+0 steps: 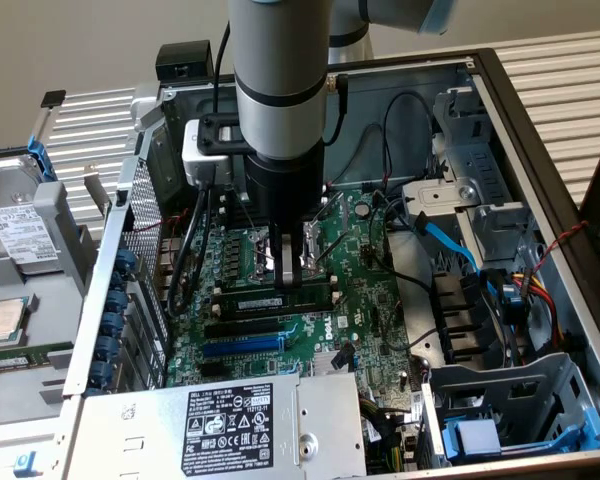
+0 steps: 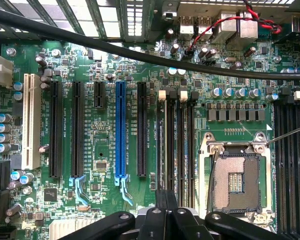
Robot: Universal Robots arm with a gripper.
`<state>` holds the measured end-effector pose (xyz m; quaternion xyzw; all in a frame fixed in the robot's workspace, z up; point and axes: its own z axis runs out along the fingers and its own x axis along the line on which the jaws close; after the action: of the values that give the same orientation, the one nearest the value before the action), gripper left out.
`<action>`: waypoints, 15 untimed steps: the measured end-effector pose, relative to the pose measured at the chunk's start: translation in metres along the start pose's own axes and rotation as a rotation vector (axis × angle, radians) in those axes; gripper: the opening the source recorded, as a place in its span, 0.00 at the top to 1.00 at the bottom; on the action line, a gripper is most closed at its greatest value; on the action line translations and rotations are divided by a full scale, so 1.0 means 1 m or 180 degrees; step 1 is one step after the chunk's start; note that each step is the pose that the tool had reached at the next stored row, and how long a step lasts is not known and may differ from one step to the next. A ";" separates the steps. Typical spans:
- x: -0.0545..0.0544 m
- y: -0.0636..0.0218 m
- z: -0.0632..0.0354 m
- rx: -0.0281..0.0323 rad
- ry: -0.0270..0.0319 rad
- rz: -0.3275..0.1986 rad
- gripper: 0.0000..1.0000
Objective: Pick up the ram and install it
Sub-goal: 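Insert the ram into the slot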
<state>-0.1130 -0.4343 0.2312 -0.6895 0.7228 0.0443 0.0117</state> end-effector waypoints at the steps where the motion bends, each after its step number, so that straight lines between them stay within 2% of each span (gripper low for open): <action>1: 0.000 0.0000 0.0000 0.0000 0.0000 0.0000 0.89; 15: 0.000 0.0001 -0.0030 0.0000 0.0000 0.0000 0.89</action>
<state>-0.1130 -0.4342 0.2342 -0.6895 0.7228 0.0443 0.0117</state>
